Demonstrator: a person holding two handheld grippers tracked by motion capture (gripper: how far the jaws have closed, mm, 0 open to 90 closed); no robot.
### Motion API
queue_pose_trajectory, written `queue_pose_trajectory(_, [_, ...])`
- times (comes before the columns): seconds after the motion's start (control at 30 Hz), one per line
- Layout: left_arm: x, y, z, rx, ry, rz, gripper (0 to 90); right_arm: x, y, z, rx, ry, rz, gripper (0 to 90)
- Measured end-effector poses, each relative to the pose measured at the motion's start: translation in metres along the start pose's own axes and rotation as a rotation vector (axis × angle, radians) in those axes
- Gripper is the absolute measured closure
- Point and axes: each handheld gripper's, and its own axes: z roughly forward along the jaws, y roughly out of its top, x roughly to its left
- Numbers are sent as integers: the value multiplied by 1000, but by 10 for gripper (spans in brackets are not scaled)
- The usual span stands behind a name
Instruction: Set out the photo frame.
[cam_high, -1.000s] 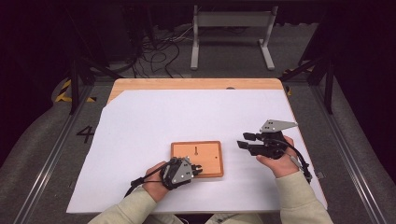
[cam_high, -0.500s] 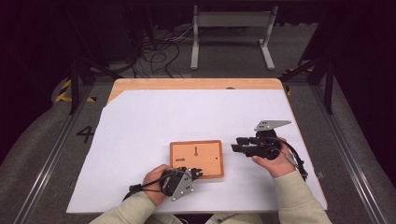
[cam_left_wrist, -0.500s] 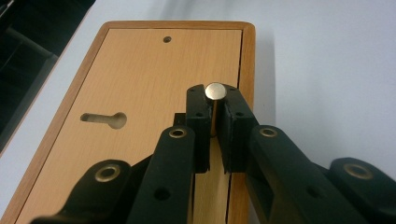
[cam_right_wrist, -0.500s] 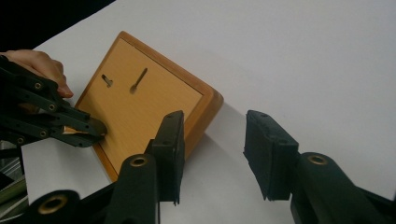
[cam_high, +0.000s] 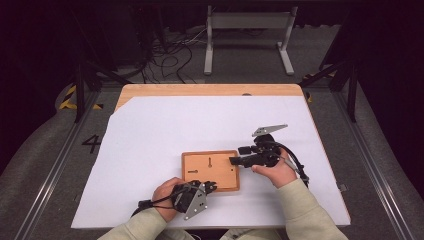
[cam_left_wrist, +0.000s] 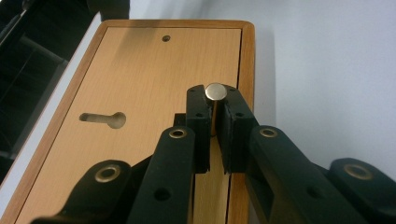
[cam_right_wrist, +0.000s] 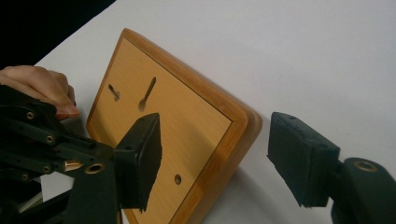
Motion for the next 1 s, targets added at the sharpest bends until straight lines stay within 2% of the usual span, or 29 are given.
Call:
queue_pose_trajectory(0.03, [0, 0, 0, 0, 0, 0, 839, 0, 0, 0, 0, 0, 0, 342])
queue_pose_trajectory(0.07, [0, 0, 0, 2, -1, 2, 839, -2, 0, 10, 26, 18, 20, 319])
queue_pose_trajectory(0.17, [0, 0, 0, 1, -3, -6, 839, -3, 0, 18, 56, 22, 33, 309])
queue_pose_trajectory(0.33, [0, 0, 0, 3, -1, -5, 839, -5, -3, 38, 111, 81, 66, 279])
queue_pose_trajectory(0.43, [0, 0, 0, 2, -2, -3, 839, -3, -3, 45, 120, 120, 70, 294])
queue_pose_trajectory(0.53, [1, 0, -1, 4, -10, 1, 837, -4, -3, 45, 118, 136, 77, 318])
queue_pose_trajectory(0.6, [3, -1, -2, 4, -30, -16, 832, -5, -3, 44, 117, 144, 79, 327])
queue_pose_trajectory(0.63, [4, -1, -2, 1, -42, -13, 811, -5, -3, 44, 117, 144, 78, 327])
queue_pose_trajectory(0.7, [5, -2, -3, 1, -57, -19, 673, -5, -3, 44, 118, 145, 80, 327])
queue_pose_trajectory(0.73, [7, -2, -5, -5, -68, -47, 673, -5, -4, 44, 118, 145, 80, 327])
queue_pose_trajectory(0.83, [17, -5, -16, -43, -100, -129, 599, -5, -3, 43, 121, 146, 72, 334])
queue_pose_trajectory(0.93, [30, -10, -28, -123, -167, -254, 511, -3, -3, 41, 118, 144, 56, 340])
queue_pose_trajectory(1.0, [40, -15, -39, -159, -172, -305, 462, -2, -2, 40, 118, 142, 46, 346])
